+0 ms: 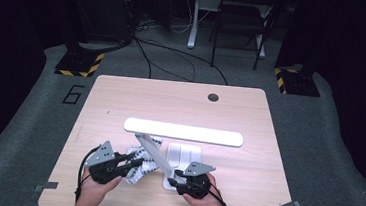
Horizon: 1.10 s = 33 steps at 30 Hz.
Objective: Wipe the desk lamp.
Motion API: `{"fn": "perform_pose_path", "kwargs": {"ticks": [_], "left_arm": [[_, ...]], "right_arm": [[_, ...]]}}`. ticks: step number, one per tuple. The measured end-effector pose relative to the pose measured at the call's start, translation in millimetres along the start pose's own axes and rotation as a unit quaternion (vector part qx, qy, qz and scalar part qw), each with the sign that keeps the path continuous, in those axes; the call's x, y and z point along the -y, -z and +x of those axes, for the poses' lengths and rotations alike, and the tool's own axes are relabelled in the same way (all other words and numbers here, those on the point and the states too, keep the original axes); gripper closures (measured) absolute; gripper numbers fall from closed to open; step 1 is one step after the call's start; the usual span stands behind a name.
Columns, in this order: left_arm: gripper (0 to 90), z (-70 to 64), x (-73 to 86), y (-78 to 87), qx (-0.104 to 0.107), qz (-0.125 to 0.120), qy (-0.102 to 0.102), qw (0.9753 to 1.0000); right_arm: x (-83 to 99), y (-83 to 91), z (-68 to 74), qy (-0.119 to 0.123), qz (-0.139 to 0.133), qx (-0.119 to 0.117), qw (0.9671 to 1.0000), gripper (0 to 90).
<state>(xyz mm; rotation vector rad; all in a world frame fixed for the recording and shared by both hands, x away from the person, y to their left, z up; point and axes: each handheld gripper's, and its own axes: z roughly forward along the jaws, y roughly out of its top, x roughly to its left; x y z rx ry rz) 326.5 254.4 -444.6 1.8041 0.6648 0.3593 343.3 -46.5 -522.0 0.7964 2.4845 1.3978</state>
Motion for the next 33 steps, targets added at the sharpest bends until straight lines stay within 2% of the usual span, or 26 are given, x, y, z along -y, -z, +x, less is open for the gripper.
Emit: {"fn": "perform_pose_path", "kwargs": {"ticks": [1,7,15,16,22,33], "left_arm": [[74.3,1.1,-2.2,-0.2,0.000,0.002,-0.006,1.0000],[74.2,4.9,-14.3,-4.8,-0.001,-0.011,-0.011,0.9999],[74.3,4.8,-20.7,-8.2,0.010,-0.003,-0.023,0.9997],[74.3,3.1,-19.7,-9.3,0.006,-0.009,-0.020,0.9997],[74.3,-4.2,-10.5,-14.1,0.016,0.010,-0.020,0.9996],[74.1,-5.9,2.8,-29.4,0.021,0.035,-0.019,0.9990]], "right_arm": [[0.0,0.1,0.0,0.000,0.001,0.000,1.0000,56.5],[-0.1,0.5,-0.1,0.003,0.003,-0.001,1.0000,57.2],[-0.1,0.7,0.0,0.005,0.003,0.000,1.0000,57.8],[-0.1,0.6,0.2,0.004,0.003,-0.001,1.0000,57.8],[-0.2,0.8,0.5,0.005,0.005,0.000,1.0000,57.8],[-0.1,0.7,0.3,0.005,0.005,-0.001,1.0000,57.9]]}}
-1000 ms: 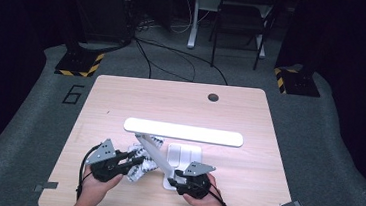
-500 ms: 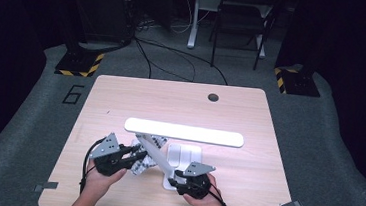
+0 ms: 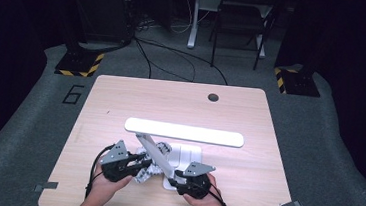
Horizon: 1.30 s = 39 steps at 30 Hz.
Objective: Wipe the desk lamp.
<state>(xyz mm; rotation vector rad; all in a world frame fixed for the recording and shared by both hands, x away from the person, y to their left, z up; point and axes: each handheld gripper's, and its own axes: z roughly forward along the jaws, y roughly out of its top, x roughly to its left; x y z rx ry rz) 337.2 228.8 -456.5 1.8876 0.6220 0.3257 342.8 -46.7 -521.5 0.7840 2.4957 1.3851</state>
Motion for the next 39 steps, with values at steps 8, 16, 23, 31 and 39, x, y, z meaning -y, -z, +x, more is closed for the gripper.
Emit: {"fn": "perform_pose_path", "kwargs": {"ticks": [8,16,23,31,39], "left_arm": [[74.1,-1.8,11.6,-13.6,0.004,0.019,0.008,0.9998],[74.1,-4.2,22.9,-26.6,0.005,0.031,0.014,0.9994],[74.1,-5.5,31.3,-38.7,0.016,0.062,0.010,0.9979],[74.0,-5.8,36.0,-44.3,0.022,0.071,0.018,0.9971],[74.0,-7.5,32.7,-38.9,0.022,0.067,0.014,0.9974]], "right_arm": [[0.1,-0.3,0.0,0.001,0.000,-0.001,1.0000,58.0],[0.7,-0.2,1.0,-0.003,-0.002,0.001,1.0000,58.0],[0.9,0.1,1.2,-0.001,-0.002,0.002,1.0000,57.9],[1.2,0.0,1.7,0.001,-0.003,0.005,1.0000,58.0],[1.1,-0.1,2.2,0.003,-0.002,0.004,1.0000,58.0]]}}
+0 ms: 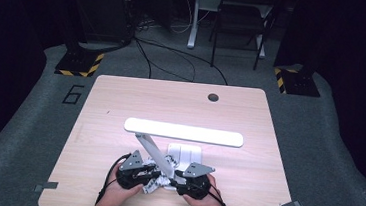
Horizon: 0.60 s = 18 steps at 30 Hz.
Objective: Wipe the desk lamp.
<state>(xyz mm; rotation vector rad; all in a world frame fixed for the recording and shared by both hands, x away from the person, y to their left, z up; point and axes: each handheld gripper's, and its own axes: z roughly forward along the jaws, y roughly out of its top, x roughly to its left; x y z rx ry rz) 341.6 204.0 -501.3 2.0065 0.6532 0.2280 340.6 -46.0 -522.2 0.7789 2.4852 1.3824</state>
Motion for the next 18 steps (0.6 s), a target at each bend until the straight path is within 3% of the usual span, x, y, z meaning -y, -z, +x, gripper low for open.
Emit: {"fn": "perform_pose_path", "kwargs": {"ticks": [18], "left_arm": [[73.8,1.3,-14.1,26.2,0.001,-0.038,-0.002,0.9993]], "right_arm": [[0.0,-0.2,0.2,0.004,-0.001,0.004,1.0000,58.1]]}}
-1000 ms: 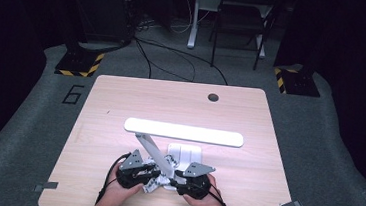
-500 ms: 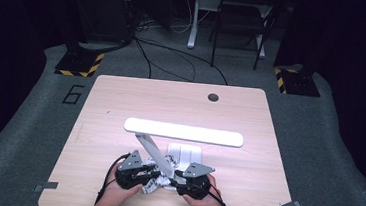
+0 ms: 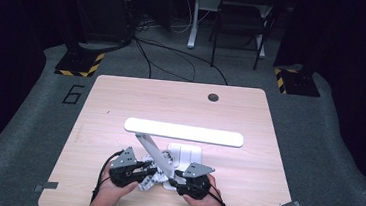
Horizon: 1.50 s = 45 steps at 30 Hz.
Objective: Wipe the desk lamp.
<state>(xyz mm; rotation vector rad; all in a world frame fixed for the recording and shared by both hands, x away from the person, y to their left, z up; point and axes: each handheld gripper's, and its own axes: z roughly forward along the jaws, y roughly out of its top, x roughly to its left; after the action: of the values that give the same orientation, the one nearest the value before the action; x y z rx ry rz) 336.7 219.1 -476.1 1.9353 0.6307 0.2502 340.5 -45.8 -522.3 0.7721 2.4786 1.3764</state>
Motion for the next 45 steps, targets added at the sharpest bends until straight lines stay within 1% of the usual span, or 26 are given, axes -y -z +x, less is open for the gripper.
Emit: {"fn": "perform_pose_path", "kwargs": {"ticks": [2,3,4,5,6,8,9,10,12,13,14,15,16,18,23,24,26,27,31,34,35,45], "left_arm": [[73.8,0.5,-3.9,4.4,-0.001,-0.007,-0.004,1.0000],[73.8,0.2,-5.6,6.1,-0.001,-0.010,0.001,0.9999],[73.8,1.0,-7.8,8.8,-0.002,-0.009,-0.004,0.9999],[73.8,1.1,-9.5,10.5,-0.003,-0.013,-0.004,0.9999],[73.7,1.7,-11.0,12.2,0.001,-0.012,-0.006,0.9999],[73.7,1.0,-14.3,15.8,-0.004,-0.020,-0.005,0.9998],[73.7,1.3,-16.2,17.9,-0.004,-0.020,-0.009,0.9997],[73.7,1.1,-18.1,20.1,-0.002,-0.021,-0.006,0.9998],[73.7,0.5,-22.1,24.7,-0.005,-0.028,-0.006,0.9996],[73.6,1.2,-24.9,27.7,-0.007,-0.031,-0.010,0.9995],[73.6,1.1,-27.9,30.7,-0.004,-0.029,-0.009,0.9995],[73.6,0.5,-29.3,31.7,-0.007,-0.032,-0.008,0.9994],[73.6,0.9,-31.4,33.8,-0.008,-0.028,-0.011,0.9995],[73.6,0.3,-34.7,36.0,-0.009,-0.032,-0.013,0.9994],[73.6,1.5,-44.8,45.2,-0.011,-0.029,-0.023,0.9992],[73.6,1.8,-46.4,46.7,-0.012,-0.029,-0.024,0.9992],[73.6,2.1,-50.9,51.0,-0.011,-0.029,-0.027,0.9992],[73.6,1.7,-52.8,52.6,-0.011,-0.029,-0.023,0.9992],[73.6,0.8,-61.4,59.6,-0.015,-0.027,-0.029,0.9991],[73.6,0.5,-67.4,64.9,-0.018,-0.025,-0.030,0.9991],[73.6,-0.1,-68.8,66.0,-0.018,-0.031,-0.024,0.9991],[73.6,-0.1,-85.7,79.2,-0.023,-0.027,-0.031,0.9989]], "right_arm": [[-0.1,0.2,0.0,-0.001,0.002,-0.002,1.0000,58.1],[-0.1,0.1,-0.1,-0.001,0.002,-0.002,1.0000,58.1],[-0.2,0.1,-0.2,0.000,0.002,-0.002,1.0000,58.1],[-0.2,0.1,-0.3,0.000,0.002,-0.002,1.0000,58.1],[-0.2,0.2,-0.5,0.001,0.002,-0.002,1.0000,58.1],[-0.2,0.2,-0.5,0.002,0.002,-0.002,1.0000,58.1],[-0.2,0.2,-0.5,0.001,0.002,-0.002,1.0000,58.1],[-0.2,0.2,-0.6,0.002,0.002,-0.002,1.0000,58.1],[-0.2,0.1,-0.4,0.000,0.003,-0.004,1.0000,58.1],[-0.2,0.1,-0.4,0.001,0.003,-0.003,1.0000,58.1],[-0.2,0.1,-0.4,0.001,0.003,-0.003,1.0000,58.1],[-0.2,0.1,-0.4,0.000,0.003,-0.004,1.0000,58.1],[-0.2,0.1,-0.4,0.001,0.003,-0.004,1.0000,58.1],[-0.2,0.2,-0.6,0.001,0.003,-0.004,1.0000,58.1],[-0.4,-0.3,-0.8,0.001,0.002,-0.003,1.0000,58.1],[-0.6,-0.7,-1.7,0.008,0.001,-0.003,1.0000,58.1],[-0.7,-0.8,-1.7,0.008,0.001,-0.003,1.0000,58.1],[-0.7,-0.8,-1.7,0.008,0.001,-0.003,1.0000,58.1],[-0.7,-0.8,-1.7,0.008,0.001,-0.003,1.0000,58.2],[-0.7,-0.8,-1.6,0.008,0.001,-0.003,1.0000,58.2],[-0.7,-0.8,-1.8,0.008,0.001,-0.002,1.0000,58.2],[-0.6,-0.9,-1.9,0.007,0.000,-0.002,1.0000,58.2]]}}
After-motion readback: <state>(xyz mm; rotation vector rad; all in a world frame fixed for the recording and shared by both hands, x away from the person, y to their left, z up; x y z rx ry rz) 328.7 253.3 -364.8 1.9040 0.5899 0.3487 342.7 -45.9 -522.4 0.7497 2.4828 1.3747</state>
